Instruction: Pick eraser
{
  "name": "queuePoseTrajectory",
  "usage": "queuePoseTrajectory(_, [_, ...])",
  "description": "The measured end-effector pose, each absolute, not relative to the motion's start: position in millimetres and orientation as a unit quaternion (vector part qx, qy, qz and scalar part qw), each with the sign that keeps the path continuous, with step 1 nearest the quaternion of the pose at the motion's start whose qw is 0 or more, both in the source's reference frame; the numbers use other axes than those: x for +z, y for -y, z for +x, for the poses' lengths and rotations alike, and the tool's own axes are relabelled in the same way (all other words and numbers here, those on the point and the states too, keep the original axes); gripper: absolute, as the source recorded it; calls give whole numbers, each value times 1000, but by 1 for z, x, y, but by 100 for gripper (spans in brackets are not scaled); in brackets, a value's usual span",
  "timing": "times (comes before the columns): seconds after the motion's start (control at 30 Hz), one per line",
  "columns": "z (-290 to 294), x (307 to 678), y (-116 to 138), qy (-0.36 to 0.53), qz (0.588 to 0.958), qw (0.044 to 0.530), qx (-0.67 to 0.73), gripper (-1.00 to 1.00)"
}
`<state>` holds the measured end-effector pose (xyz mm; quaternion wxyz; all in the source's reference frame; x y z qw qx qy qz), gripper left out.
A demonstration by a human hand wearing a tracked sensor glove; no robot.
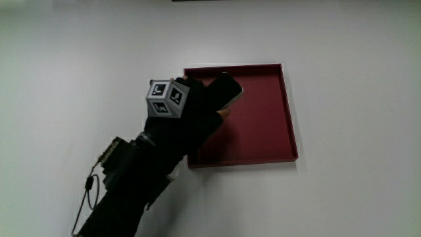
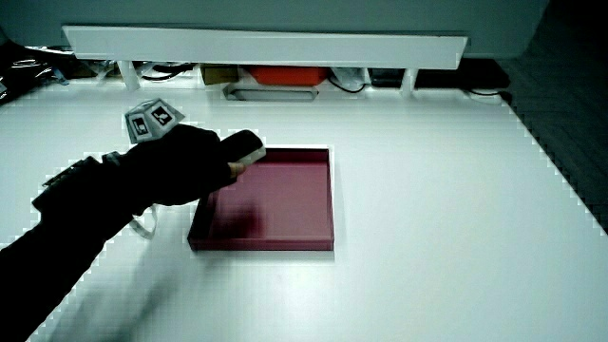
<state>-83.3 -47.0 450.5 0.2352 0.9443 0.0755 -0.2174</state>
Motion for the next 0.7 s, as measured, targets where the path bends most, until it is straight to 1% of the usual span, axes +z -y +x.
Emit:
queuePoseTrajectory(0.03, [-80,453,46,-66,939,251,-224,0])
queuePoseTrajectory(0.07, [-76,459,46,-76,942,245,-214,0])
queuePoseTrajectory(0.13, [-70,462,44,-66,937,265,-216,0])
queuePoseTrajectory(0.17, [-68,469,44,-66,939,262,-213,0])
queuePoseTrajectory(0.4, [-50,500,36,-75,938,282,-186,0])
queuePoseTrajectory(0.43, [-48,499,35,-69,938,287,-182,0])
queuePoseTrajectory(0.7, [-43,527,28,-85,936,307,-153,0])
